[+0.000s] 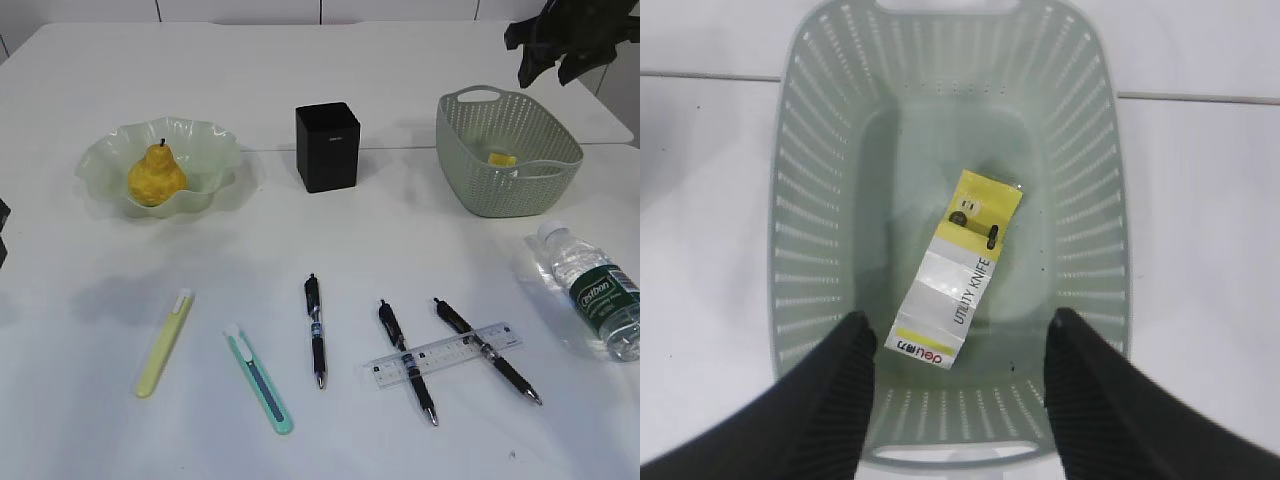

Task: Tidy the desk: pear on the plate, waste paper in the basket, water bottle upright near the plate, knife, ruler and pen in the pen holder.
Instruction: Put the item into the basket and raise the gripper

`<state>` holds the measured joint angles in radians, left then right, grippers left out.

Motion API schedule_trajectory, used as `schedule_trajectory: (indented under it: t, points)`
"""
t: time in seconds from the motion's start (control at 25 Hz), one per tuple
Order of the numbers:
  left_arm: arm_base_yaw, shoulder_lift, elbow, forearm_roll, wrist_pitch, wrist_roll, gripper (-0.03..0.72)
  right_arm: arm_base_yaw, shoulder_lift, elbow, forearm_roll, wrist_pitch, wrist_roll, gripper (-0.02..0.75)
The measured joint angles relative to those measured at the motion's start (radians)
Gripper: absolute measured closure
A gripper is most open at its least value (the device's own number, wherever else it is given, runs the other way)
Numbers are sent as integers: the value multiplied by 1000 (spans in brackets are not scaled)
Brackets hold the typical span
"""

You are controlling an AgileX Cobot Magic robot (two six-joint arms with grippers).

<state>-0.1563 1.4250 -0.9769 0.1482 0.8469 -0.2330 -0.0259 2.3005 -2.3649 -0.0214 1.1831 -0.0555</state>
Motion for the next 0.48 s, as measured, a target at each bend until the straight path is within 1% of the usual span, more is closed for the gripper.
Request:
schedule_trajectory:
  t: [0.28,0.36,0.48]
  points:
    - [0,0,0,0,27,0,167,0,-60,6,0,60,44,324]
    - [0,0,0,0,36,0,167,0,-85,20,0,66,44,294]
    - [0,0,0,2,59,0,167,-4,-128,37,-10,70,55,202]
